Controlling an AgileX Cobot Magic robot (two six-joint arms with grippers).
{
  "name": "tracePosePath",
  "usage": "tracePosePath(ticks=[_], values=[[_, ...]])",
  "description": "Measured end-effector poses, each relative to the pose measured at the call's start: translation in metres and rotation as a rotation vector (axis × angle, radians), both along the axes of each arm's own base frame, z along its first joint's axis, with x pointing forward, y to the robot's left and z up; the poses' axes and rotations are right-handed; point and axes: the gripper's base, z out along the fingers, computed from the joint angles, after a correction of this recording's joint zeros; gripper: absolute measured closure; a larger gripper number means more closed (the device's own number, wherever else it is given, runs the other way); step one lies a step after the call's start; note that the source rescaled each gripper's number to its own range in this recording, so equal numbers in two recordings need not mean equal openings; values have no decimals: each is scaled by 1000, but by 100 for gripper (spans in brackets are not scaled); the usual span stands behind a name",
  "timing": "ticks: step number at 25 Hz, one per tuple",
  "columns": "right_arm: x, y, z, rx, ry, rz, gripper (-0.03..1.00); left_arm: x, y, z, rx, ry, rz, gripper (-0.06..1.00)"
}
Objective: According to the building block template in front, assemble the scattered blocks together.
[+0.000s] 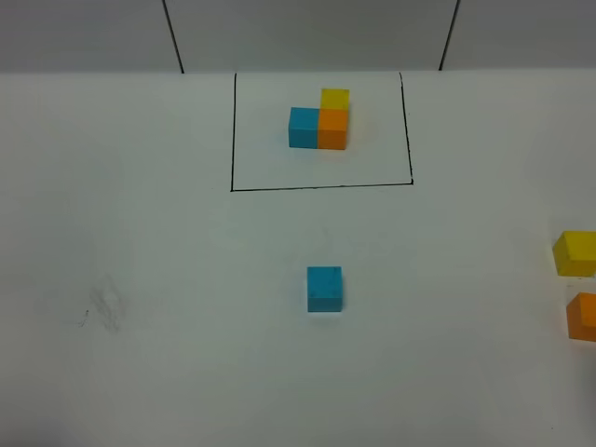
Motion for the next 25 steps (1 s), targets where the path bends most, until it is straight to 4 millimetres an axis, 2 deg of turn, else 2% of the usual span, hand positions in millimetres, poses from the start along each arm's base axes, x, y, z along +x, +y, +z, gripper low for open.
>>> tracePosePath(ticks=[3,6,8,10,12,14,17,25], values=[[23,-1,-5,-47,68,-9,67,0,0,0,0,0,0,19],[45,-1,-13,-66,163,-19,68,0,0,0,0,0,0,19],[61,1,-19,-69,232,-21,59,0,0,0,0,0,0,19],[75,2,-24,-72,287,-21,41,0,0,0,0,0,0,19],[88,4,-30,-58,339,-27,18,0,0,0,0,0,0,19],[100,2,-40,-13,403,-68,4,0,0,0,-1,-1,1,19],[112,-6,-59,42,500,-143,-2,0,0,0,-2,-1,1,19],[134,-11,-96,38,640,-159,-3,0,0,0,-3,-2,2,19]])
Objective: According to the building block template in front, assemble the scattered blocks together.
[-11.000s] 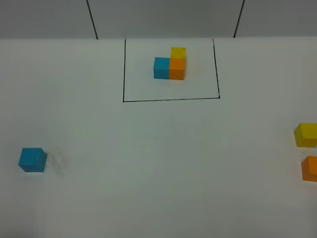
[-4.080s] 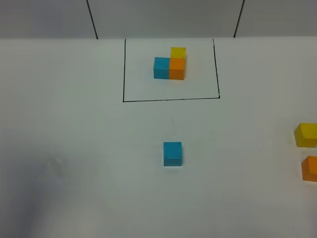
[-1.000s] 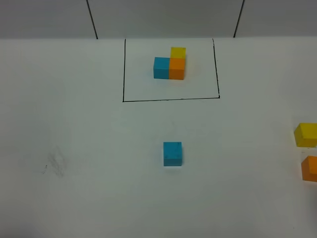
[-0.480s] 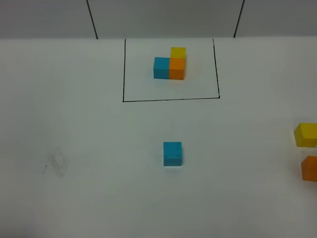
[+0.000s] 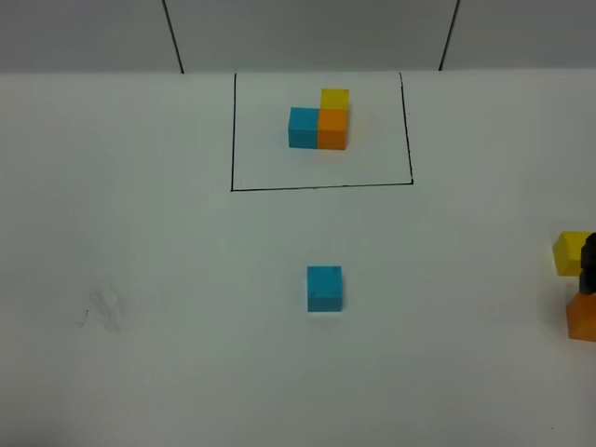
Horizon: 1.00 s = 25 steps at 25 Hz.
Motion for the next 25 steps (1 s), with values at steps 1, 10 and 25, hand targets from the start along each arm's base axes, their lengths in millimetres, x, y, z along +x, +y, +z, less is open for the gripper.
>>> tracePosePath(ticks=[1,10,25], values=[[3,0,-5,1,16,0,-3,0,0,0,0,0,0,19],[23,2,-45,34,86,-14,0,0,0,0,0,0,0,19],[34,4,-87,62,176,-38,72,0,0,0,-2,0,-1,19]])
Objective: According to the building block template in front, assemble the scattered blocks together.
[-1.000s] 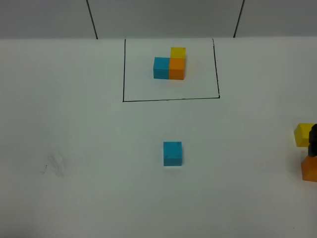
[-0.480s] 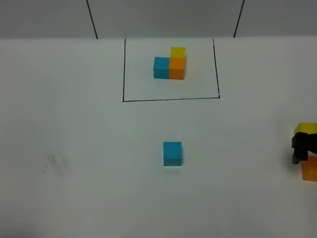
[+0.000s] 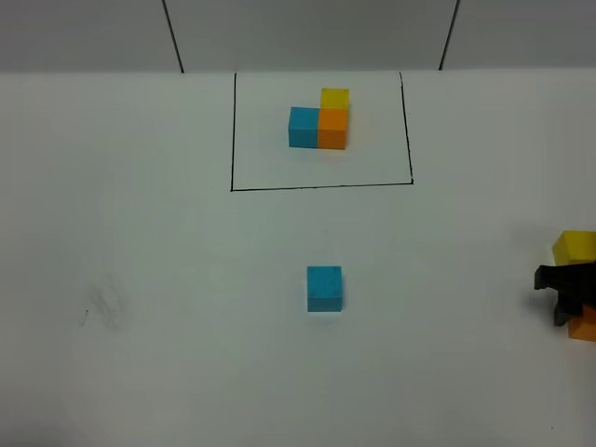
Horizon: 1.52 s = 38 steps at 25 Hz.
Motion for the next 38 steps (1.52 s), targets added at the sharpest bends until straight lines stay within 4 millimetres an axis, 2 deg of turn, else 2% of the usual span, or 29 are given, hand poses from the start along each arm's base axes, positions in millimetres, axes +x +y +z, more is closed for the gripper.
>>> tracePosePath(ticks=[1,2,5,9,12,15,18,22,29,32,38], values=[[0,0,0,-1,1,1,91,0,0,0,0,0,0,19],[0,0,0,-1,-1,1,94,0,0,0,-1,0,0,19],[0,0,7,-6,-24,12,95,0,0,0,-1,0,0,19],[-8,6,39,-8,-98,82,95,0,0,0,-1,1,-1,19],[-20,21,62,13,-130,232,95,0,0,0,-1,1,-1,19],[-28,41,72,35,-148,474,95,0,0,0,-1,1,-1,19],[-32,65,70,37,-158,770,95,0,0,0,-2,1,-1,19],[-31,93,63,17,-178,1060,95,0,0,0,-2,1,-1,19],[0,129,52,-24,-142,1349,95,0,0,0,-1,1,-2,19],[16,143,50,-45,-118,1420,95,0,0,0,-1,1,-2,19],[36,166,40,-95,-61,1566,95,0,0,0,-2,1,-2,19]])
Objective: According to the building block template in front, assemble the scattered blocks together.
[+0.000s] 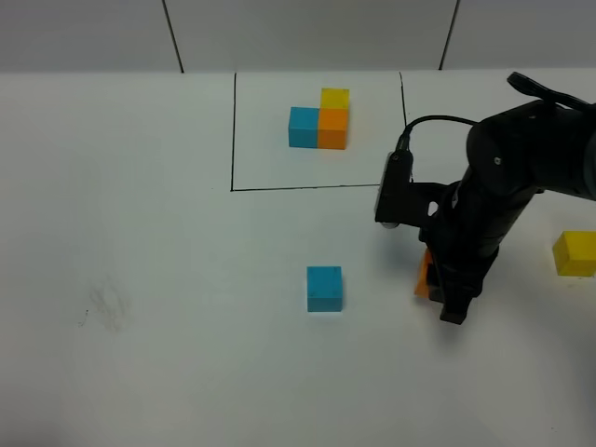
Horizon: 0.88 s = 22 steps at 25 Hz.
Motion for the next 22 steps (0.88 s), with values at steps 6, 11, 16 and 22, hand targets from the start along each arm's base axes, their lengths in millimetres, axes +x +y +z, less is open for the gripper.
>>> tracePosePath(ticks=[6,11,16,22], values=[[13,25,-13,-31,5,105,95,0,0,0,0,0,0,19],[19,45,-18,-41,14,170,95,0,0,0,0,0,0,19],[16,56,-19,-42,14,204,95,0,0,0,-1,0,-1,19],[9,66,-19,-39,12,236,95,0,0,0,-1,0,-1,19]])
